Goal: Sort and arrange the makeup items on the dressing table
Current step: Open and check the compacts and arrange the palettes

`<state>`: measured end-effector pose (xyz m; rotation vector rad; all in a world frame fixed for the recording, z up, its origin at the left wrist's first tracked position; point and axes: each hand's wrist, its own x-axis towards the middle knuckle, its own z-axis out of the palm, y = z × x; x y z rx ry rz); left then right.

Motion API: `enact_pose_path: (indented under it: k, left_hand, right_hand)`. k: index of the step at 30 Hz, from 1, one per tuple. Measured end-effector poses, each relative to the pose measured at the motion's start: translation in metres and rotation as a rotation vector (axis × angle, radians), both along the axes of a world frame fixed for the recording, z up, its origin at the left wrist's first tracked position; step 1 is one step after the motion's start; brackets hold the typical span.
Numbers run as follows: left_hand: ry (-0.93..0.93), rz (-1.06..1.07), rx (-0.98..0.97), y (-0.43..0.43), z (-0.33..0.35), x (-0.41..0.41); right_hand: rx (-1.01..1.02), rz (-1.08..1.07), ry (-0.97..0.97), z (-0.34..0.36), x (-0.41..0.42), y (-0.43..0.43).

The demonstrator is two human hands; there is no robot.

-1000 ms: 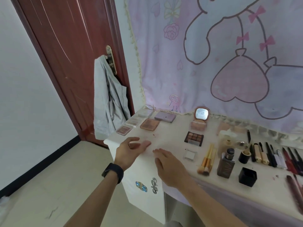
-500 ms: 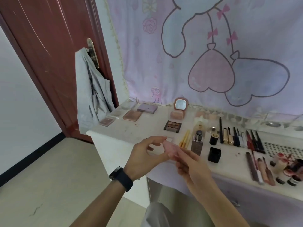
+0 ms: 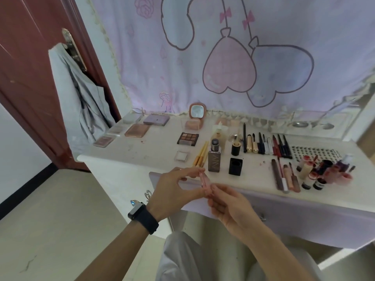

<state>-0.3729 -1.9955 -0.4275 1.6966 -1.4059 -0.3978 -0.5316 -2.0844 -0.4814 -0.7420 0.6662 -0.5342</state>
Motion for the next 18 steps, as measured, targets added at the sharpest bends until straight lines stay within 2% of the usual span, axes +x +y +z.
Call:
enact_pose_path:
  k: [4,8,10,12,15,18]
  left_hand:
    - [-0.056,-0.004,0.005,-0.001,0.001,0.001]
    - [-0.252,-0.087,0.053,-0.003,-0.003,0.000]
    - [-0.289,-0.100,0.066,-0.003,-0.006,0.001]
    - [-0.155,-0.113,0.104,-0.001,-0.007,0.003]
    - [0.261,-0.130,0.188,0.003,-0.004,0.007]
    - [0.573,-0.164,0.358,0.005,0.003,0.009]
  right_hand:
    - [-0.135,0.030,0.110,0.003,-0.004,-0.005]
    - [-0.459,0.117,0.309,0.015,-0.005,-0.006]
    - [-0.584,0.099,0.372,0.018,-0.007,-0.008]
    - [-0.705,0.028,0.362,0.018,-0.009,-0.008]
    - [-0.831,-0.004,0.218,0.018,-0.014,-0.007]
    - [-0.964,0.022,0.167,0.019,-0.015,-0.003]
